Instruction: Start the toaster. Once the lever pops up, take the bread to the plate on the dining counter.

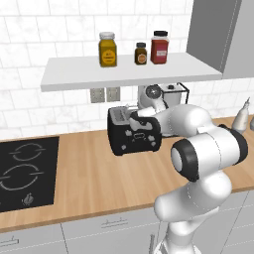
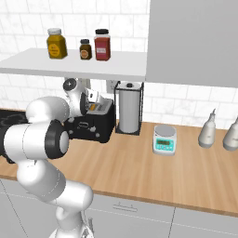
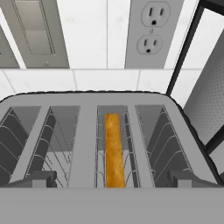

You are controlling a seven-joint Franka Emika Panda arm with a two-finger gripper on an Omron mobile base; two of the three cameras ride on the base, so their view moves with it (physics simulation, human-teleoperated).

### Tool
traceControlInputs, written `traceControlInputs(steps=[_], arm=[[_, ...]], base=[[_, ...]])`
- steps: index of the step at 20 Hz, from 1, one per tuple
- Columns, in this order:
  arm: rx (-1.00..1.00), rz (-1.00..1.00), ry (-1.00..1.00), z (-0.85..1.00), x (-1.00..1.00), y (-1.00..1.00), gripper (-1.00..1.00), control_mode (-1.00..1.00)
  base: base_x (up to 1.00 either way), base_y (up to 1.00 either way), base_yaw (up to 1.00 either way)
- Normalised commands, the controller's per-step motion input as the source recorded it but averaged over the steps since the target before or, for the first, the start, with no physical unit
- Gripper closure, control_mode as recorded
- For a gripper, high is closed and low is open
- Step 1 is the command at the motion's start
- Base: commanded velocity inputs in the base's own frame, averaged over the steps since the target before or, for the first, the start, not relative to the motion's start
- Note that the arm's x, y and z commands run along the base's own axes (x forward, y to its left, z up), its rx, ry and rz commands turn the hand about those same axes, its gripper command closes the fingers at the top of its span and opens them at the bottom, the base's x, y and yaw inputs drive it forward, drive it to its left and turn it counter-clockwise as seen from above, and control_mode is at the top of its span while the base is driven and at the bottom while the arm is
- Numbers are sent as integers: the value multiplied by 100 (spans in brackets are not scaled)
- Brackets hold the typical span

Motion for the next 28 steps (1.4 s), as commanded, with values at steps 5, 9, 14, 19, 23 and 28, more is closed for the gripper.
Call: traceControlInputs(steps=[5, 9, 14, 19, 23, 28], arm=[[0, 0, 0, 0, 0, 0, -100, -100], [0, 0, 0, 0, 0, 0, -100, -100], [0, 0, 0, 0, 0, 0, -100, -100], [0, 0, 0, 0, 0, 0, -100, -100], [0, 0, 0, 0, 0, 0, -100, -100], [0, 0, 0, 0, 0, 0, -100, -100]], base=[[0, 0, 0], [0, 0, 0], [0, 0, 0], [0, 0, 0], [0, 0, 0], [0, 0, 0]])
